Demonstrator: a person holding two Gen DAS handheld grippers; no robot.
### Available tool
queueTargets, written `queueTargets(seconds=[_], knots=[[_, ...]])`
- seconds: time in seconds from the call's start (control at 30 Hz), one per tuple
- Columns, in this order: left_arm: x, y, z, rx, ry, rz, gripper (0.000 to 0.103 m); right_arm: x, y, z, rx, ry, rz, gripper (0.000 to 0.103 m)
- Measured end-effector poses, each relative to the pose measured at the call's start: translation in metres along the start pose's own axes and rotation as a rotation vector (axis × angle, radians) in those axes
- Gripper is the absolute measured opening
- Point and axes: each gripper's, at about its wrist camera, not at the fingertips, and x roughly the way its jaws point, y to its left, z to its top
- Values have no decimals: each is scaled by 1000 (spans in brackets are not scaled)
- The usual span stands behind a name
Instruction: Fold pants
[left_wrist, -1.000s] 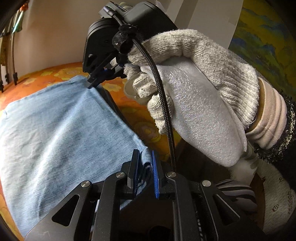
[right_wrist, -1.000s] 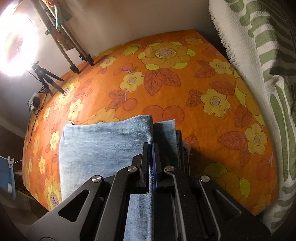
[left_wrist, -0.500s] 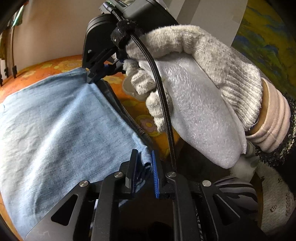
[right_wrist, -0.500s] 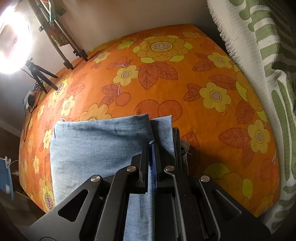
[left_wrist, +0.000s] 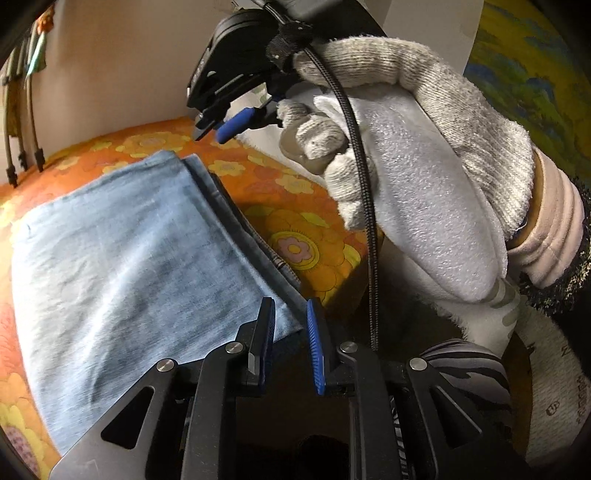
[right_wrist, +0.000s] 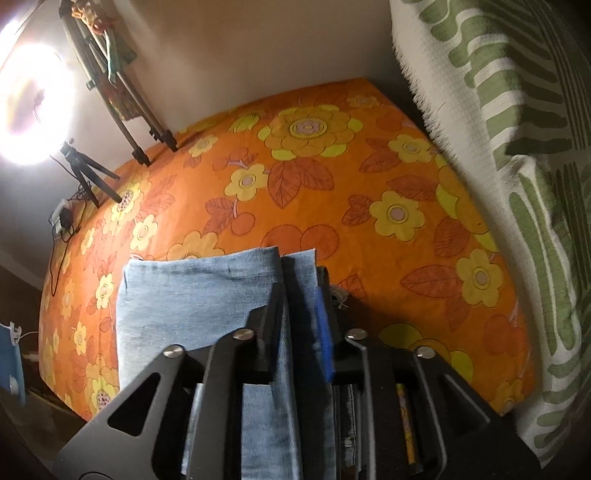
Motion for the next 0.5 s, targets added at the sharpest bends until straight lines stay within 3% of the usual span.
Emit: queueTargets(seconds=[0.2, 0.3, 0.4, 0.5], knots=[[-11, -3, 0, 16, -14, 21, 17, -20, 5, -3, -29, -23, 6, 22], [-18, -3, -1, 26, -17, 37, 25, -27, 6, -6, -32, -31, 17, 23], [-31, 2, -2, 24, -20, 49, 29, -36, 9, -12, -53, -42, 35, 46], [-51, 28, 0, -32, -36, 78, 49, -43, 15, -20, -122, -53, 40, 55]])
